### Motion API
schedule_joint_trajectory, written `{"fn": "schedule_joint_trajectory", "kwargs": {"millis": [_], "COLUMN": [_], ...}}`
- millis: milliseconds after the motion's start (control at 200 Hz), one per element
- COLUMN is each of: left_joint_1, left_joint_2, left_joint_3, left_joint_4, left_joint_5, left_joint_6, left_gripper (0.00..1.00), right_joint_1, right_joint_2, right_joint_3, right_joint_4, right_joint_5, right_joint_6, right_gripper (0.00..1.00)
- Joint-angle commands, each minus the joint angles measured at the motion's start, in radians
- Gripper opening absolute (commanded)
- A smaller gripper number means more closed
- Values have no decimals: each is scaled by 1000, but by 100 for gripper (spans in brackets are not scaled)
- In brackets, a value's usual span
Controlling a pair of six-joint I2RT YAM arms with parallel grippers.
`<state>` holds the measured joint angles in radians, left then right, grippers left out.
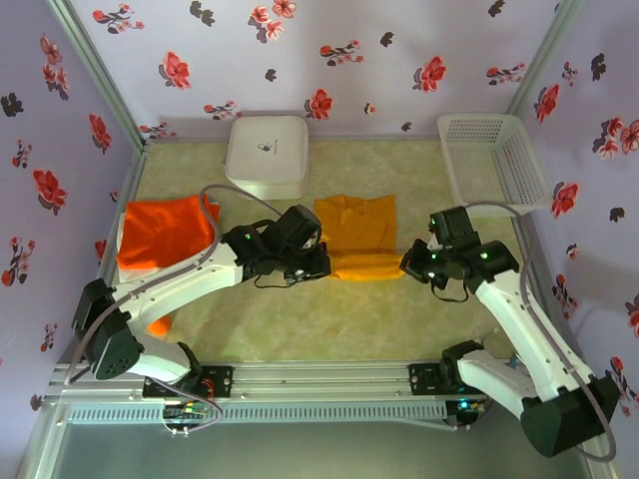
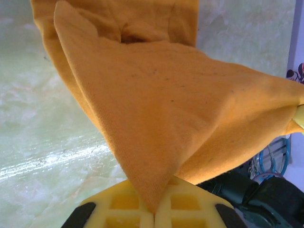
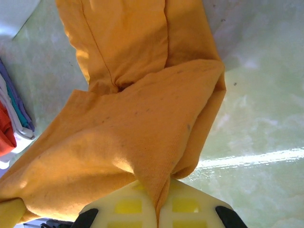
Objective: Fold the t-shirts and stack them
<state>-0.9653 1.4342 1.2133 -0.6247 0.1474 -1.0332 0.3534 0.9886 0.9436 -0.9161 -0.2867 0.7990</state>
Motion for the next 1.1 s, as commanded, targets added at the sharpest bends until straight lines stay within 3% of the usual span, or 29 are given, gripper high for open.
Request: {"fn": "schedule_joint_trajectory", "kwargs": {"millis": [0, 440, 1090], "left_joint_1": [21, 152, 307], "left_joint_2": [26, 70, 315], "left_joint_3": [46, 109, 320], "left_joint_4": [-53, -60, -46], "left_joint_5": [-27, 5, 104], "left_joint_6": [42, 131, 268], "left_gripper": [0, 0, 0], "right_joint_1": [-4, -94, -192], "right_joint_2": [55, 193, 473], "right_joint_3": [47, 125, 296], "right_joint_4": [10, 61, 133], "right_joint_5": [11, -46, -123], "right_joint_6": [-40, -88, -174], "right_gripper": [0, 0, 0]}}
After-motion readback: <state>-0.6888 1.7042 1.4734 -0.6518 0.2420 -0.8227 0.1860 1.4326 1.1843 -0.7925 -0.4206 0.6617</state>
